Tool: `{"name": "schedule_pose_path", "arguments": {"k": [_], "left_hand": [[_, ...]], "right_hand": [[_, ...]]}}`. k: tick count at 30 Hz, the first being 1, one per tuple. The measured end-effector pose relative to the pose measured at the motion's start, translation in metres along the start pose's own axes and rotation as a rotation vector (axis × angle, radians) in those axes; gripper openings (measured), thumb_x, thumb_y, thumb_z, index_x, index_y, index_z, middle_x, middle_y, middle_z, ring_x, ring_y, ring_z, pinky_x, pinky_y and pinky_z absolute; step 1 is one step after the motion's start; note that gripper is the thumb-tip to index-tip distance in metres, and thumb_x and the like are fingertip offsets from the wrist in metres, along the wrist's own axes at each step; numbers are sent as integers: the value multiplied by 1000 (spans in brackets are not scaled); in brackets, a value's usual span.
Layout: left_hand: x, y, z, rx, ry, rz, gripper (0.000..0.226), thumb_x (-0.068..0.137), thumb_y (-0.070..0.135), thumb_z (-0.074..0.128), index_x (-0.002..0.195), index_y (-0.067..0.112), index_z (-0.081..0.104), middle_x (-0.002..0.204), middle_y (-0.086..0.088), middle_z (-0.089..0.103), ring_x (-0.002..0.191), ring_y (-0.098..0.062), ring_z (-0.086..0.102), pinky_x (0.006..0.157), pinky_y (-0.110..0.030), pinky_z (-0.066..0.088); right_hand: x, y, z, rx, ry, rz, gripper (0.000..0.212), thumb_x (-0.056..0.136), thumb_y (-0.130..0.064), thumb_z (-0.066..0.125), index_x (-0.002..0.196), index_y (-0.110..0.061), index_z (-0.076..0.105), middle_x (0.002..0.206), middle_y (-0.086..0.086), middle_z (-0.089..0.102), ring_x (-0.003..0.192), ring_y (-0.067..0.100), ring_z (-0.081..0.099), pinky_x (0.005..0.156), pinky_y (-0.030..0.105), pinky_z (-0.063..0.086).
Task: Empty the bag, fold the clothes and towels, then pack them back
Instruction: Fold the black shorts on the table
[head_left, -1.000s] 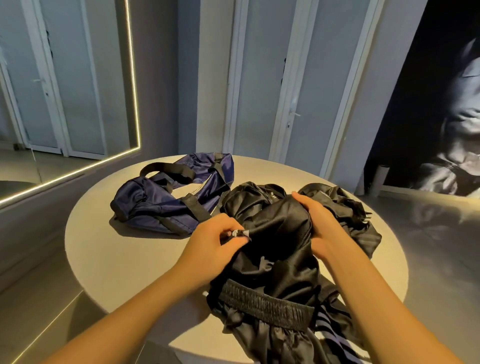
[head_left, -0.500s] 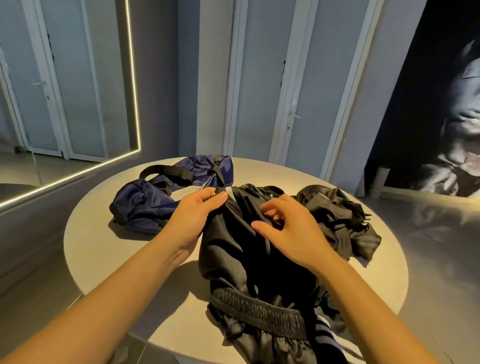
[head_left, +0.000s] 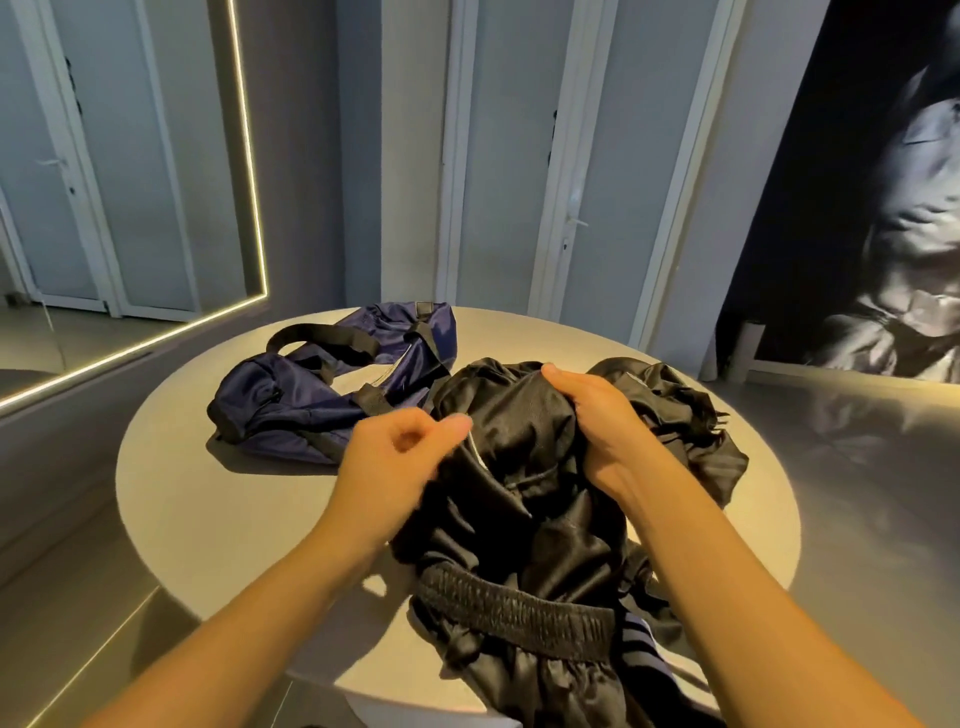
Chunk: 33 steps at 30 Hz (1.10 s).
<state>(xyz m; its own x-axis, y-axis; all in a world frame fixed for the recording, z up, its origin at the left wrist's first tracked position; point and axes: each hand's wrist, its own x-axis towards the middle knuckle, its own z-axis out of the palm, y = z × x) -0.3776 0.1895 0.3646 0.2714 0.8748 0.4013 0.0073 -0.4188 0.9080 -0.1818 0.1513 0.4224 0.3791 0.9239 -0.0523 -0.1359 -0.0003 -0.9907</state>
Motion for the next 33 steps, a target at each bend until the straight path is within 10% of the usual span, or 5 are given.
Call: {"name": "schedule_pose_path", "arguments": {"k": [4, 9, 18, 28, 33], "left_hand": [[-6, -10, 12, 129, -170, -106, 53, 66, 71, 80, 87, 24, 70, 75, -2, 63, 59, -11, 56, 58, -29, 48], [-1, -27, 12, 312, -135, -77, 20, 85, 35, 80, 74, 21, 70, 67, -4, 63, 57, -8, 53, 66, -34, 48], [-2, -26, 19, 222, -189, -171, 39, 87, 34, 78, 63, 14, 55, 57, -3, 45, 56, -13, 42, 62, -30, 36], [29, -14, -30, -678, -50, -359, 16, 103, 12, 48, 113, 7, 60, 99, -10, 70, 96, -26, 65, 87, -40, 54], [51, -18, -38, -576, 128, -432, 19, 106, 17, 49, 90, 20, 58, 60, 4, 47, 50, -8, 42, 59, -23, 38]], "right_hand": [[-5, 4, 7, 52, -55, 4, 24, 103, -26, 57, 102, -7, 71, 88, 9, 78, 83, 21, 73, 73, 34, 56], [-7, 1, 2, 114, -89, -16, 26, 104, -25, 55, 101, -5, 71, 91, 10, 78, 79, 19, 75, 75, 34, 57], [-9, 0, 2, 158, -118, -11, 31, 105, -28, 52, 108, -3, 70, 98, 11, 77, 86, 21, 76, 76, 35, 58], [16, -20, -32, 225, 76, 13, 36, 102, -30, 58, 127, -5, 63, 118, 23, 69, 108, 36, 68, 91, 44, 54], [42, -10, -38, 274, 150, 127, 29, 104, -25, 56, 118, 0, 61, 107, 17, 72, 97, 35, 67, 73, 42, 53]]}}
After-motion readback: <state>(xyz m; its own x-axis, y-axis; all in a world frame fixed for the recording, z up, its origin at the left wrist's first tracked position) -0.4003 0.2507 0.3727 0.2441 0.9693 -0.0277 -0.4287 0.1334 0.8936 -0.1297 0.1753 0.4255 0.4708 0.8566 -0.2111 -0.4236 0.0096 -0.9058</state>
